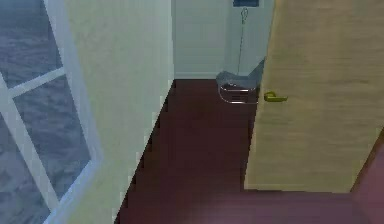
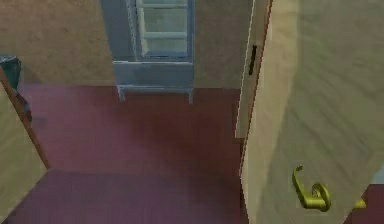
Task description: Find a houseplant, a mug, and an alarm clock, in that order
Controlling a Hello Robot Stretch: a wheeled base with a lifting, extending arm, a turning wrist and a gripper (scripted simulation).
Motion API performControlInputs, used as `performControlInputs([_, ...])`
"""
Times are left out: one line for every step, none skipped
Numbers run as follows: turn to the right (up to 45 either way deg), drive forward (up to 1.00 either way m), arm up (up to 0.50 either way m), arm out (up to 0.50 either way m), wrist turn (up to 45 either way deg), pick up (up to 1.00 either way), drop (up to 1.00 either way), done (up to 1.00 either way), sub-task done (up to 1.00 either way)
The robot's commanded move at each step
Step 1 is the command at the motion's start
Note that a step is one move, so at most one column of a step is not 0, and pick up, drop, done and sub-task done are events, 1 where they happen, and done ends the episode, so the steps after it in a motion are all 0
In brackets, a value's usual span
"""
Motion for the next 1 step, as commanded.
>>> performControlInputs([0.0,0.15,0.00,0.00,0.0,0.00,0.00,0.00,0.00])
